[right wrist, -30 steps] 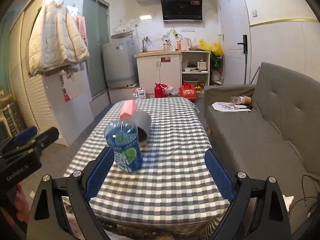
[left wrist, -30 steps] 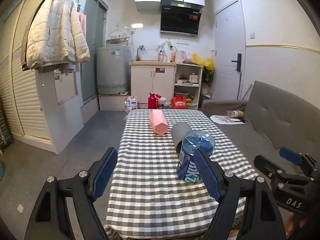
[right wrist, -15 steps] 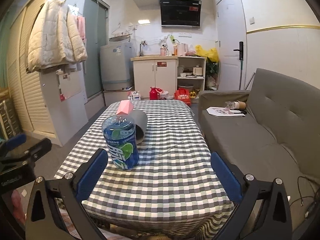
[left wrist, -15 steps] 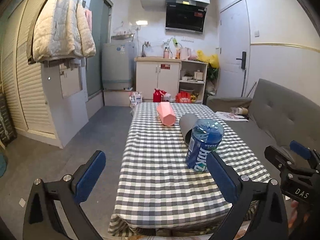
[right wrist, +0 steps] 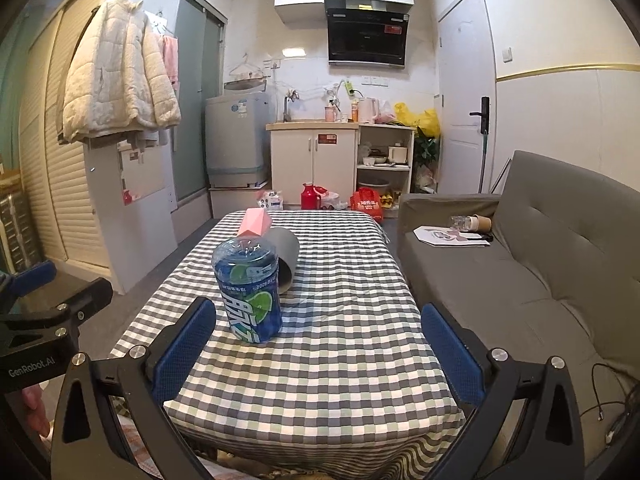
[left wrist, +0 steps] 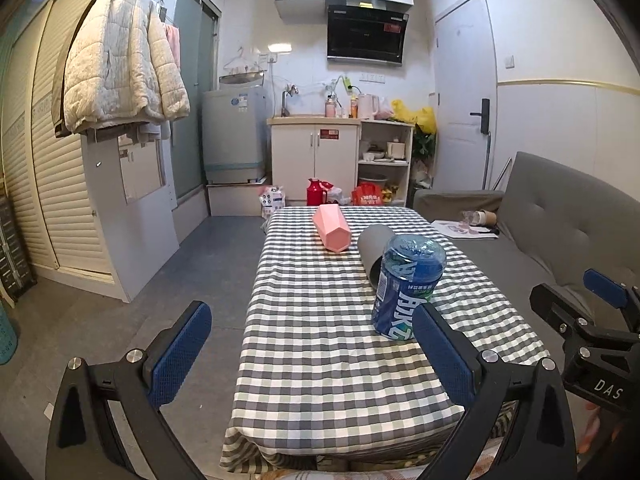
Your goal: Flip cup upside down
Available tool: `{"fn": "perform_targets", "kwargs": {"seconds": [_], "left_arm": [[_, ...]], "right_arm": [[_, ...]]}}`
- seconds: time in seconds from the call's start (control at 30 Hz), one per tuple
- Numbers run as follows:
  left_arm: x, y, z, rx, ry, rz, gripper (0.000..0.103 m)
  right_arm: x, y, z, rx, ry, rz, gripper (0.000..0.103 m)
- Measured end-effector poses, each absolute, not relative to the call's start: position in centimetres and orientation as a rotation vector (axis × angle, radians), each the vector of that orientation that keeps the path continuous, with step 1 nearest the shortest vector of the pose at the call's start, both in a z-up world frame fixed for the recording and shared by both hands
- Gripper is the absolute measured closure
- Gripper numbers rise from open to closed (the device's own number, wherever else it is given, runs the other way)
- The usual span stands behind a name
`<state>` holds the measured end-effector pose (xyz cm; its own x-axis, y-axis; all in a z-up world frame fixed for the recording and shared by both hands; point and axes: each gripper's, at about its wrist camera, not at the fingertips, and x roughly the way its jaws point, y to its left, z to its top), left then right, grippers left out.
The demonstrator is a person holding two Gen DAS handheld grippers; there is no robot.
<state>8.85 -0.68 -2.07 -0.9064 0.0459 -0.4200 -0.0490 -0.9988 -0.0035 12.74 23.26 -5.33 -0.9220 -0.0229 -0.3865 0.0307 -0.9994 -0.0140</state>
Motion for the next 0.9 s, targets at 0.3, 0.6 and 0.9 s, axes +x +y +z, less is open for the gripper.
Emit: {"fn": "perform_targets", "kwargs": {"seconds": [0.3, 0.6, 0.9], "left_arm": [[8.60, -0.73, -1.97, -0.671, 0.012, 3.028, 0.000], [8.48, -0.83, -2.04, -0.679, 0.019, 3.034, 0.000], [8.38, -0.61, -2.18, -0.682, 0.033, 3.029, 0.000]], "right_arm": [[12.68, 23.28, -5.36, 0.624, 0.042, -3.053, 0.000], [12.47, 23.11, -5.44, 0.635, 0.055, -3.050, 0.000], [12.45, 23.07, -5.53, 0.641, 0.052, -3.050, 0.000]]}}
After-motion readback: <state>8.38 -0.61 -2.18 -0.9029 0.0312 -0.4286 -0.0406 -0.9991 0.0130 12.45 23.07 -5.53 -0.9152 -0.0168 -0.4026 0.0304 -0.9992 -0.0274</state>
